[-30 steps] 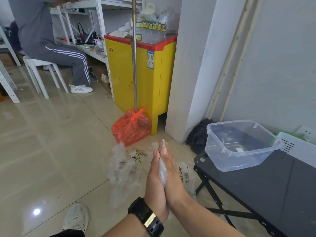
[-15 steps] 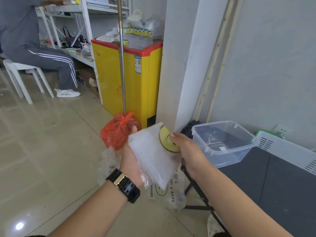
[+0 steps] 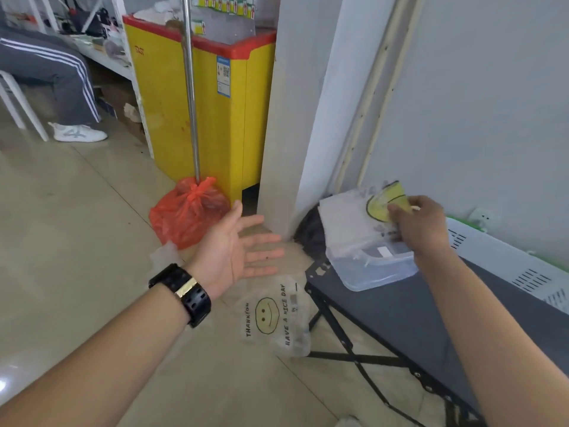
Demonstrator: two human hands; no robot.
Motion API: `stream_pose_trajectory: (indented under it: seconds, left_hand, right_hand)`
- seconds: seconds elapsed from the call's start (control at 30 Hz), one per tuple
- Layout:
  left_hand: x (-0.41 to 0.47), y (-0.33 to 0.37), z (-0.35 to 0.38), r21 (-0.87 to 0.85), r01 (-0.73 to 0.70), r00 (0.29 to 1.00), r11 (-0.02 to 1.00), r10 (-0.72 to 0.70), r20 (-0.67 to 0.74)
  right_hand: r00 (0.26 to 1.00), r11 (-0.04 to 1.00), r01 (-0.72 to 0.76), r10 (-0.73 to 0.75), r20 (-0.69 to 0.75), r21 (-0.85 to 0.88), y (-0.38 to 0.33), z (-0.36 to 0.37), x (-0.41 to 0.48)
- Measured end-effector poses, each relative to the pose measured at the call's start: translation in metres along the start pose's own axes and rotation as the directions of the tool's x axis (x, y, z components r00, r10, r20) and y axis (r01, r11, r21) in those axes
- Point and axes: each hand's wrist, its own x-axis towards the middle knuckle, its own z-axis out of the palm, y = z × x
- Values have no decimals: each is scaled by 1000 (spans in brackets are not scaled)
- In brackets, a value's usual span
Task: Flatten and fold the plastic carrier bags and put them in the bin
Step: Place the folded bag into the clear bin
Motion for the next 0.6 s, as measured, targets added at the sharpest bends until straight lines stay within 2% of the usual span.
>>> stream_pose_trajectory:
  seconds: [0.07, 0.17, 0.27, 0.4, 0.5, 0.6]
  left_hand:
    - [5, 0, 4, 14, 7, 1000, 1000, -7, 5]
    - [11, 0, 10, 27, 8, 1000, 1000, -9, 17]
    - [14, -1, 11, 48, 6, 1000, 999, -7, 13]
    - [11, 2, 6, 81, 4, 1000, 997, -2, -27]
    - [9, 2, 0, 103, -5, 999, 995, 10, -48]
    - [6, 3, -4, 125, -12, 998, 992, 19, -57]
  right_hand:
    - [997, 991, -43, 34, -69, -129, 15, -8, 20]
    - [996, 932, -81, 65, -55, -353, 35, -13, 40]
    - [995, 867, -103, 86, -57, -488, 41, -15, 47]
    - [994, 685, -85, 106, -16, -723, 41, -13, 49]
    - [982, 569, -40, 175, 74, -821, 50, -4, 52]
    - [976, 466, -10, 198, 93, -885, 53, 0, 55]
